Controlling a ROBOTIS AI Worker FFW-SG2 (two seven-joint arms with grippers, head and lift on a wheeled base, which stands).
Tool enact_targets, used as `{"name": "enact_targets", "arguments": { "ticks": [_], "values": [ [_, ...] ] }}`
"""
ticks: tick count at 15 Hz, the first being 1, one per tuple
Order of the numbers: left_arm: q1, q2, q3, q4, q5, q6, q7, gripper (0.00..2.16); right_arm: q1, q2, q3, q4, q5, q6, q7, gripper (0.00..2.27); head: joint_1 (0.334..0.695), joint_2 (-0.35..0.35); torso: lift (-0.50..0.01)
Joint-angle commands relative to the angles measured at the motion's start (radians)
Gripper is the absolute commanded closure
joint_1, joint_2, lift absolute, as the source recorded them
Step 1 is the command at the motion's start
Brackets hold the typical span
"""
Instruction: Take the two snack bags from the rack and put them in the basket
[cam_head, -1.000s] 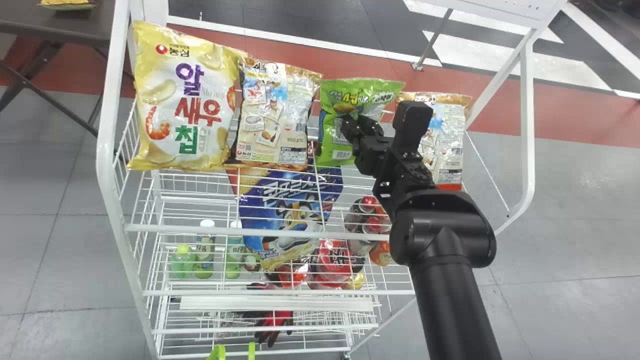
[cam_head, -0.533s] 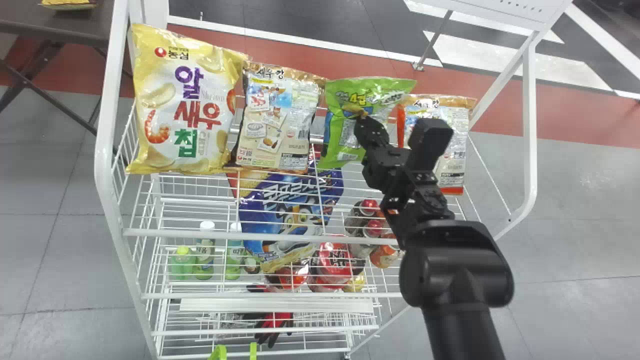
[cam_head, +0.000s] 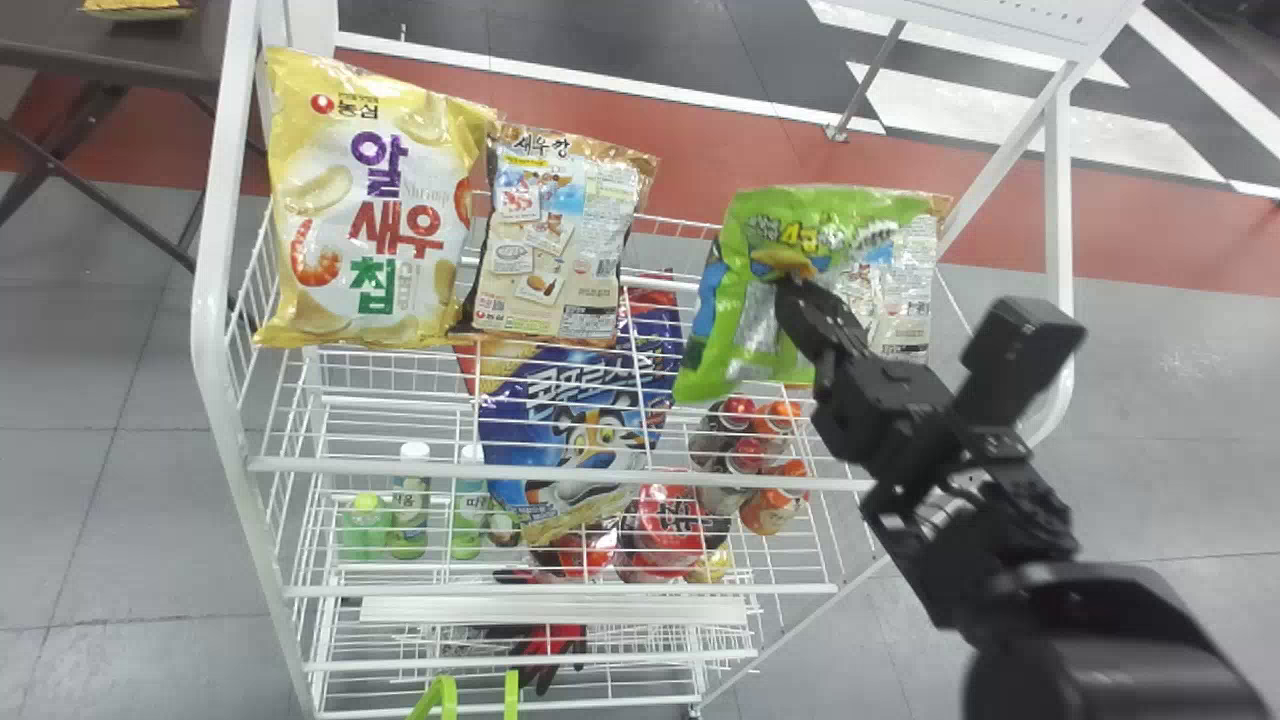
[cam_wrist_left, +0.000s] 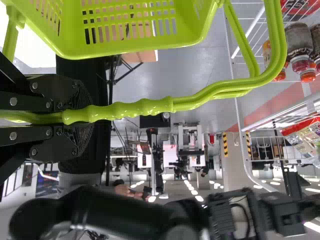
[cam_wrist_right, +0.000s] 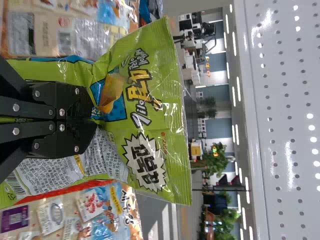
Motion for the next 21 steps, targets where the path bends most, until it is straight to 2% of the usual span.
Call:
{"name": "enact_targets", "arguments": {
  "ticks": [1,5,7,10,12,14,17,21],
  "values": [
    [-0.001,-0.006,-0.002,0.002,0.000,-0.016,0.003,1.52,0.093,0.000,-0.082,-0.162,-0.112,0.268,0.024,2.24,0.695,-0.350,-0.010],
    [-0.006,-0.006,-0.004,0.005,0.000,-0.037,0.005,1.52,0.155,0.000,-0.201,-0.355,-0.228,0.783,0.078,2.24,0.695,-0.350,-0.010],
    [-0.007,-0.006,-0.013,0.005,0.000,-0.043,0.011,1.52,0.168,0.001,-0.293,-0.396,-0.359,1.043,0.114,2.24,0.695,-0.350,-0.010],
    [-0.009,-0.006,-0.025,0.003,0.000,-0.052,0.014,1.52,0.185,0.001,-0.310,-0.413,-0.440,1.043,0.131,2.24,0.695,-0.350,-0.010],
    [-0.009,-0.006,-0.030,-0.002,0.000,-0.052,0.014,1.52,0.209,0.001,-0.257,-0.406,-0.438,1.043,0.121,2.24,0.695,-0.350,-0.010],
    [-0.004,-0.006,-0.033,-0.009,0.002,-0.052,0.014,1.52,0.231,0.001,-0.169,-0.386,-0.391,1.043,0.104,2.24,0.695,-0.350,-0.010],
    [-0.001,-0.006,-0.044,-0.018,0.002,-0.052,0.020,1.52,0.244,0.000,-0.031,-0.294,-0.326,1.043,0.096,2.24,0.695,-0.350,-0.010],
    [-0.001,-0.006,-0.067,-0.029,-0.003,-0.052,0.037,1.52,0.243,-0.020,0.125,-0.145,-0.271,1.043,0.076,2.24,0.695,-0.350,-0.010]
  ]
}}
